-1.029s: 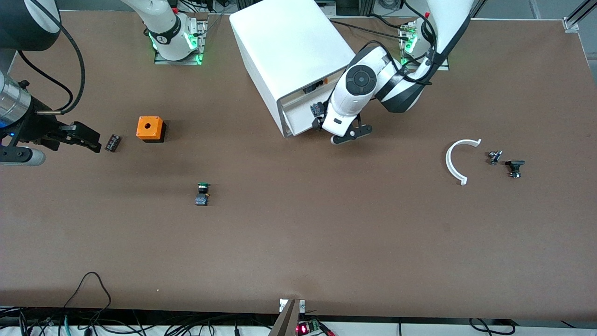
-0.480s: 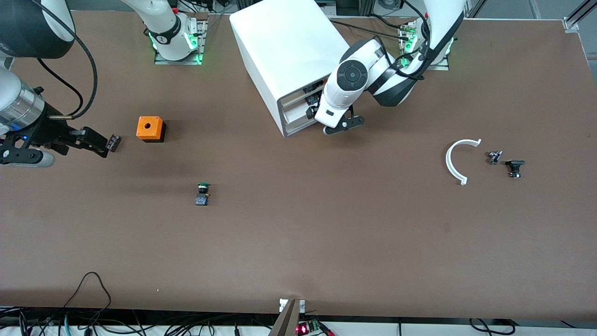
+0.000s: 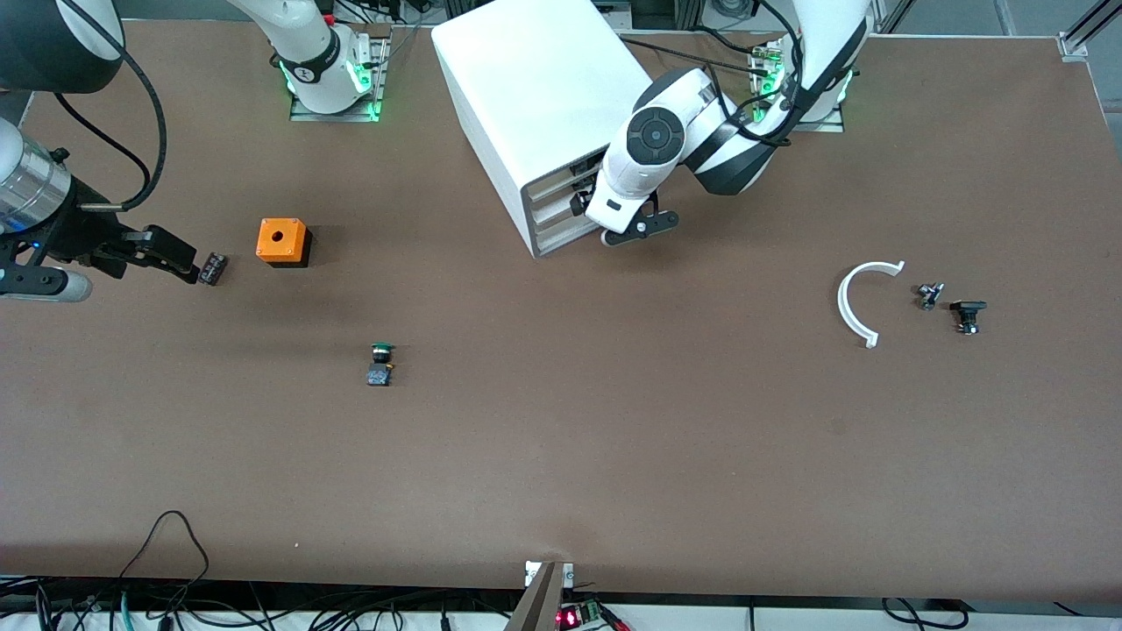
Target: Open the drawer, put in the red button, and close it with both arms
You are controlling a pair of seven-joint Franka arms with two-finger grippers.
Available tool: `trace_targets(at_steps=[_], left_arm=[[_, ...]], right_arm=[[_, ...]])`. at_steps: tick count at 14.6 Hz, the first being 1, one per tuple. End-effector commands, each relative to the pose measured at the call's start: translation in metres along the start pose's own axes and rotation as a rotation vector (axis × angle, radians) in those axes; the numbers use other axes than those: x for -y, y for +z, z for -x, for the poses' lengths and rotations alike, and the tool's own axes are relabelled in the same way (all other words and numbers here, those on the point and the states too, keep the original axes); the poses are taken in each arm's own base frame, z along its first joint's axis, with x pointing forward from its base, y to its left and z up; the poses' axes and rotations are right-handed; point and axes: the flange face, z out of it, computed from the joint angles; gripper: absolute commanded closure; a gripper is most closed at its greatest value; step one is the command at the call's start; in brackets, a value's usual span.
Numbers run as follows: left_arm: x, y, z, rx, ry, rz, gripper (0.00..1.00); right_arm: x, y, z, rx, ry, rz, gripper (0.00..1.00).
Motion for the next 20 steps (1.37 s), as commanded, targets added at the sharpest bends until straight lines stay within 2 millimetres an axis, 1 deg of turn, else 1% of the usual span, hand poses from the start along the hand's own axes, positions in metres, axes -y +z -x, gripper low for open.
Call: trace_targets(at_steps=[1,3,8,9,11,12,14,15,17,20], left_arm=[[0.003,-0.001,0.009,0.023,-0.011,-0.014,0.00],[0.003,0.000,0.012,0.025,-0.008,-0.017,0.00],[0.000,0.000,0.016,0.028,-0.001,-0.014,0.00],[-0.001,-0.003,0.015,0.027,-0.003,-0.011,0.00],[0.002,-0.014,0.008,0.026,0.005,-0.017,0.00],[0.000,-0.029,0.002,0.026,0.011,-0.024,0.00],[0.001,-0.068,-0.020,0.031,0.024,-0.040,0.00],[0.008,-0.090,-0.037,0.039,0.035,-0.041,0.00],[0.032,-0.135,-0.077,0.009,0.109,-0.063,0.00],[0.068,-0.209,-0.125,-0.068,0.286,-0.089,0.00]], right_arm=[[-0.002,-0.005,0.001,0.006,0.005,-0.015,0.00],[-0.002,-0.009,0.000,-0.003,-0.004,-0.013,0.00],[-0.003,-0.010,-0.001,-0.009,0.005,-0.015,0.00],[-0.004,-0.009,-0.001,-0.007,0.008,-0.013,0.00],[-0.003,-0.007,0.000,0.000,0.013,-0.014,0.00],[-0.003,-0.009,-0.001,-0.003,0.013,-0.014,0.00],[-0.003,-0.009,0.000,-0.003,0.011,-0.013,0.00],[-0.003,-0.009,-0.001,-0.005,0.008,-0.013,0.00],[-0.003,-0.009,-0.001,-0.008,0.008,-0.013,0.00],[-0.003,-0.009,-0.001,-0.006,0.013,-0.015,0.00]])
